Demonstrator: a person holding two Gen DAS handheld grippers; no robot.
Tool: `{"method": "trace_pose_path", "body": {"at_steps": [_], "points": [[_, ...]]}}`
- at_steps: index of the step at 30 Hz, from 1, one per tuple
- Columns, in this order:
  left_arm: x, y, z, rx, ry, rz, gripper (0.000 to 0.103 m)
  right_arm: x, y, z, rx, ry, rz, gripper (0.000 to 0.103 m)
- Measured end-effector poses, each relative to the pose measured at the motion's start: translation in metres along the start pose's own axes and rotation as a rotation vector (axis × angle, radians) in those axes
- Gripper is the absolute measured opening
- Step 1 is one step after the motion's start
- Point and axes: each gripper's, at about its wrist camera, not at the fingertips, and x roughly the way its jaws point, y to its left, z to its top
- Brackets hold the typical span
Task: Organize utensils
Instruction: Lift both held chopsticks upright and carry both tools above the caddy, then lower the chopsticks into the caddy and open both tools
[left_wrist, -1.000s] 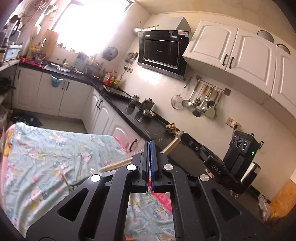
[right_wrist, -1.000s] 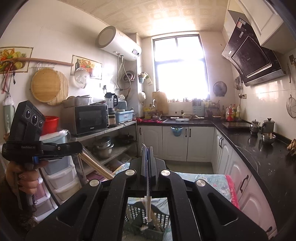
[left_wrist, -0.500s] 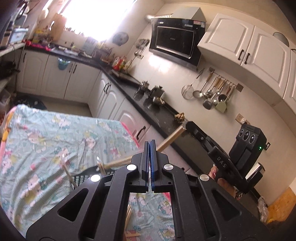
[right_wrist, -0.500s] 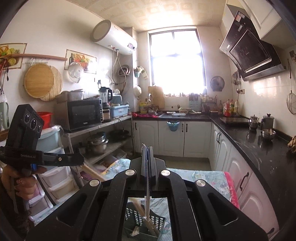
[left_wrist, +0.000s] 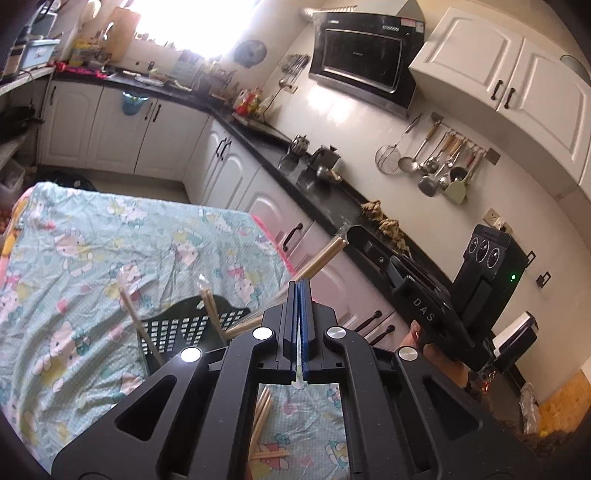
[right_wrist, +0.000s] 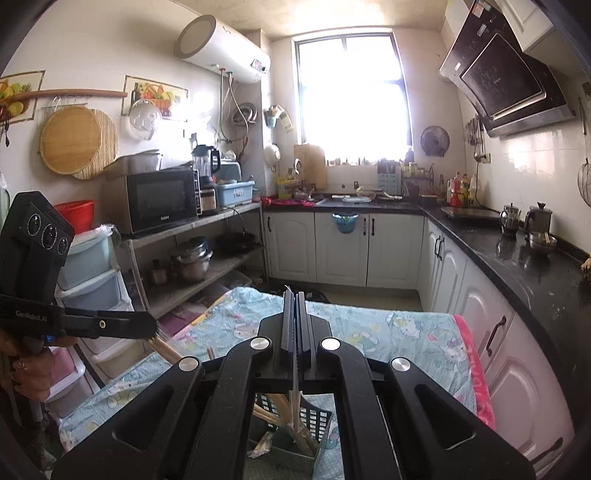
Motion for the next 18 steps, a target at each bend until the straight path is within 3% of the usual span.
{"method": "trace_pose_path", "body": {"at_steps": [5,18], "points": [[0.013,0.002,-0.010,0.018,0.019,0.042,0.000,0.010,-0.001,-0.014,0.012,0.035,-0.003,0.001],[0.043,0.018,-0.028,-0.025,0.073,0.053,0.000,0.027,-0.006,-0.037,0.034,0.119,-0.014,0.002]]}}
